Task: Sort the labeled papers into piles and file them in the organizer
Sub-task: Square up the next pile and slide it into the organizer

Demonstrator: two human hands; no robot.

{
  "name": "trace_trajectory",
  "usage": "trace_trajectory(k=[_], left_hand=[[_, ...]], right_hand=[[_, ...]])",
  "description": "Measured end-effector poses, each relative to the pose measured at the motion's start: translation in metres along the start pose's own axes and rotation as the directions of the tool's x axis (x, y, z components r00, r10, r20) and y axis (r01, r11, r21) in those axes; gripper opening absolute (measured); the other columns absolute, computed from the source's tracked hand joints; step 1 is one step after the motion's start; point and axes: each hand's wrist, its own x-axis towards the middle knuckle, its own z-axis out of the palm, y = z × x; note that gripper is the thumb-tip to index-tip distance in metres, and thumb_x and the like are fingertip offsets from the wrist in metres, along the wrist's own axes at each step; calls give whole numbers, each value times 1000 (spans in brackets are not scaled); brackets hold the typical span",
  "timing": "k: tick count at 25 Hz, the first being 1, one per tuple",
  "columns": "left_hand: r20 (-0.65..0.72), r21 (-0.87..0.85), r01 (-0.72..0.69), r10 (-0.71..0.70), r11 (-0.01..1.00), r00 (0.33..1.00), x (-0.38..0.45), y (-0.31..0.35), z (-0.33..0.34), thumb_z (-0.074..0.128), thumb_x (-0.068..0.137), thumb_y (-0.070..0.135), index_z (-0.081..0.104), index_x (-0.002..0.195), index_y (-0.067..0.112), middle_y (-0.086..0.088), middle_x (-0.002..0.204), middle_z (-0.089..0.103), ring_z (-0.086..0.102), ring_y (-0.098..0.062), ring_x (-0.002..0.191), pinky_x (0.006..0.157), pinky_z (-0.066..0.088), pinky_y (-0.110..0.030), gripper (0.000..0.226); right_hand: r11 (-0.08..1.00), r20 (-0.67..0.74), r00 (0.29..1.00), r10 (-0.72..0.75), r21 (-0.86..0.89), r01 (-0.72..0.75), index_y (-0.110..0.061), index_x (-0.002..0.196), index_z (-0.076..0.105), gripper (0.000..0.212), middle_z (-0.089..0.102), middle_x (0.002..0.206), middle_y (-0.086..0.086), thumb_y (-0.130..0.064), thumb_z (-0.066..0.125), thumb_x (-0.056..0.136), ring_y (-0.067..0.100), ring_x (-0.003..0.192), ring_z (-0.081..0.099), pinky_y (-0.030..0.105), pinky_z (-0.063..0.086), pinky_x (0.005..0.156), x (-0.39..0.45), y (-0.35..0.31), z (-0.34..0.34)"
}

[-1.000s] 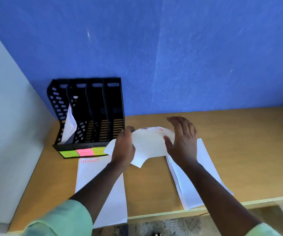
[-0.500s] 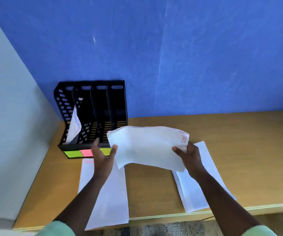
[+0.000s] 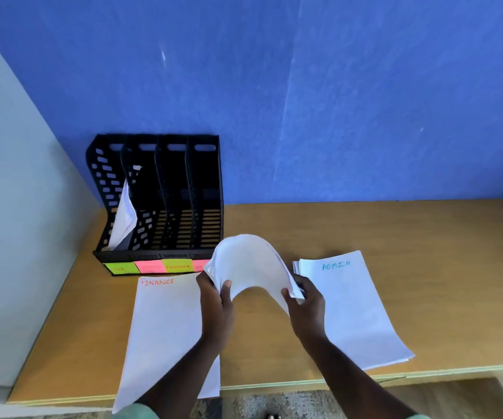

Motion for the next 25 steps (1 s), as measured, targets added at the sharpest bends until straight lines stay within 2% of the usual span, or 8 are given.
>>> trace_trajectory(k=[4,10,12,14,16,20,23,25], left_hand=[[85,-20,-2,3,1000,996,-5,-19,0,44,93,15,45,120,27,10,117,56,57,-12,108,91,48,-27,30],[48,45,235,-237,971,970,15,-13,2,45,94,-2,54,114,15,-2,101,66,63,-29,98,83,52,-40,27],[100,-91,311,-302,946,948,26,-2,-3,49,96,15,56,119,9,-7,105,68,64,-31,103,88,53,-43,24],[186,-276,368,-326,888,927,31,7,-9,50,92,22,56,127,9,-11,114,69,65,-28,106,93,53,-44,38],[247,-364,428,-357,828,901,29,14,-12,51,99,14,56,131,12,-10,120,68,64,-27,111,99,51,-49,33],[308,-406,506,-407,761,860,23,5,-14,50,101,11,55,133,17,-10,125,66,59,-30,119,105,45,-57,33],[316,-456,526,-422,718,850,20,-7,-20,51,101,7,51,134,18,-12,127,64,59,-31,121,103,47,-52,35],[143,-365,511,-495,779,857,24,-9,-26,64,94,11,48,132,9,-16,130,58,57,-33,120,93,51,-43,41]], right_hand=[[971,-66,969,237,-20,-239,-12,122,67,42,69,100,-4,-17,82,83,24,99,67,32,53,87,0,30,-1],[981,-137,974,180,96,-168,-34,98,67,26,71,95,-17,-12,75,86,24,101,70,30,51,79,18,13,-7],[980,-177,964,198,53,-191,-27,130,59,50,66,124,-8,-19,79,85,25,122,60,37,50,92,28,3,-11],[920,-175,904,390,27,-392,-19,154,32,92,45,149,9,-27,87,80,34,138,44,46,43,107,36,-4,-8],[834,-85,842,532,223,-505,-16,158,19,108,38,152,12,-24,90,77,34,140,42,44,39,111,37,-10,-4],[609,227,857,463,620,-494,-4,127,61,46,72,123,15,-10,80,85,36,114,66,46,59,89,36,-17,1],[681,196,893,404,587,-437,-3,112,69,23,76,111,14,-1,71,89,40,110,67,52,57,90,41,-27,2],[749,138,916,376,536,-388,-1,106,71,17,76,108,17,1,71,89,41,105,69,56,55,95,47,-35,1]])
